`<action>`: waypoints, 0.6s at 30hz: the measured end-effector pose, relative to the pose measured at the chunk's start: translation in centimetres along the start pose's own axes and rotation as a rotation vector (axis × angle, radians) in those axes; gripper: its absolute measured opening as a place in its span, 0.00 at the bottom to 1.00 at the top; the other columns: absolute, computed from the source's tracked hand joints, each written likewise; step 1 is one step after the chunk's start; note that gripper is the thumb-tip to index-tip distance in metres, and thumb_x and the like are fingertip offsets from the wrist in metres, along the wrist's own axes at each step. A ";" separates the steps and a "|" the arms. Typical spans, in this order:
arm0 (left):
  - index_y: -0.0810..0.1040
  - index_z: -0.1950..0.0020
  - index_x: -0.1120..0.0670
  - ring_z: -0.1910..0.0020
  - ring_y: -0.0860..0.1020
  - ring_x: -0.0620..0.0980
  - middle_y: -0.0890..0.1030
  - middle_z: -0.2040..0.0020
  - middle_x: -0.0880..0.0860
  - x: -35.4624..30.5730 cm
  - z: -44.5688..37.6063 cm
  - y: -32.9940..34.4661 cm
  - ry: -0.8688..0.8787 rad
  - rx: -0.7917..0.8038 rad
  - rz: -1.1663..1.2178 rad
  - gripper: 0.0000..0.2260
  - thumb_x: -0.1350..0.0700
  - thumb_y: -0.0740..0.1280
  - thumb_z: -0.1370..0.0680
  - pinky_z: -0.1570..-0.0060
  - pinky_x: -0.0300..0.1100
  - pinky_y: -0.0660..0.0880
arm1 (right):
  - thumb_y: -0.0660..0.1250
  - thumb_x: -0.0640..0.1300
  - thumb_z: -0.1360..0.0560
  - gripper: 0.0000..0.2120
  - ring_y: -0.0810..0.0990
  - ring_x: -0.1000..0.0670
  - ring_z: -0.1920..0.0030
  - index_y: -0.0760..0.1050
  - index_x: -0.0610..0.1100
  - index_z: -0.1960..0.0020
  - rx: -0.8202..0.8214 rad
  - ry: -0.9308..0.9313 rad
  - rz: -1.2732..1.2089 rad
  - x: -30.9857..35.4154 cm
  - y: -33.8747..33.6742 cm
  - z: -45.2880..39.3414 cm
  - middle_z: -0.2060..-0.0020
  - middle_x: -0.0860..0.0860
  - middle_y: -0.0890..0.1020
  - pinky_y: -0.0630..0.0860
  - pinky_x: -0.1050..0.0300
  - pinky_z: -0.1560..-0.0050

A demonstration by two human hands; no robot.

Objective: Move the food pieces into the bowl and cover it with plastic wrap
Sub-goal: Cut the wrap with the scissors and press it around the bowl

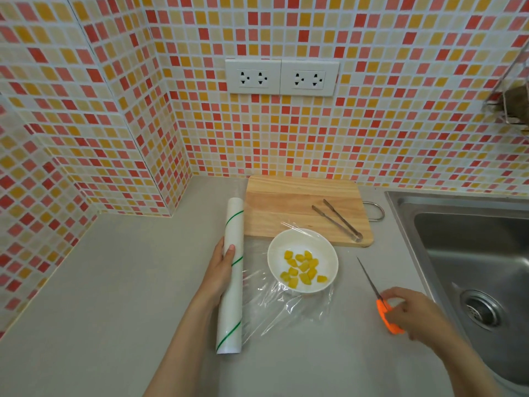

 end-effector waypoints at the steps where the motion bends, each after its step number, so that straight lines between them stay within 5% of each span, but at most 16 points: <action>1: 0.62 0.28 0.46 0.52 0.79 0.49 0.75 0.40 0.48 0.0 0.1 0.1 -0.007 0.004 0.015 0.19 0.49 0.56 0.19 0.68 0.37 0.78 | 0.65 0.30 0.32 0.12 0.73 0.48 0.76 0.77 0.45 0.54 0.096 -0.036 -0.051 0.3 0.7 1.1 0.74 0.45 0.80 0.66 0.62 0.75; 5: 0.61 0.28 0.44 0.57 0.79 0.54 0.74 0.39 0.52 0.2 0.3 0.4 -0.043 0.018 0.065 0.19 0.48 0.57 0.20 0.68 0.42 0.78 | 0.69 0.35 0.31 0.11 0.79 0.54 0.71 0.71 0.39 0.51 0.603 -0.120 -0.138 3.3 7.7 7.3 0.71 0.49 0.81 0.71 0.65 0.72; 9: 0.61 0.28 0.46 0.58 0.79 0.54 0.74 0.39 0.53 0.1 0.4 0.5 -0.033 0.024 0.071 0.19 0.49 0.57 0.19 0.64 0.45 0.79 | 0.69 0.45 0.28 0.10 0.77 0.55 0.58 0.70 0.45 0.51 0.703 -0.152 -0.091 5.0 14.7 8.8 0.61 0.52 0.76 0.71 0.70 0.57; 12: 0.61 0.27 0.48 0.43 0.77 0.54 0.73 0.34 0.53 -0.2 0.4 0.0 0.007 0.001 0.011 0.20 0.49 0.56 0.19 0.43 0.51 0.76 | 0.67 0.52 0.28 0.10 0.72 0.55 0.59 0.67 0.51 0.57 0.790 -0.203 -0.047 7.0 18.4 9.8 0.62 0.52 0.73 0.67 0.65 0.54; 15: 0.60 0.26 0.49 0.34 0.71 0.55 0.70 0.30 0.53 -0.4 0.5 -0.2 0.032 0.000 -0.014 0.21 0.50 0.56 0.19 0.32 0.56 0.67 | 0.74 0.57 0.38 0.23 0.75 0.52 0.66 0.69 0.44 0.55 0.693 -0.178 -0.274 8.8 18.8 9.3 0.61 0.45 0.74 0.70 0.63 0.62; 18: 0.59 0.26 0.49 0.33 0.71 0.58 0.70 0.30 0.55 -0.3 0.5 -0.2 0.030 0.003 -0.006 0.21 0.49 0.55 0.19 0.33 0.58 0.68 | 0.73 0.50 0.31 0.19 0.80 0.53 0.72 0.67 0.43 0.51 0.621 -0.117 -0.335 9.0 18.8 8.2 0.64 0.44 0.78 0.66 0.67 0.80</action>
Point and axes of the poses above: each hand's wrist, its own z-axis away from the middle knuckle, its own y-axis out of the palm, x = y × z, the point moved 9 cm from there along -z, towards the middle knuckle
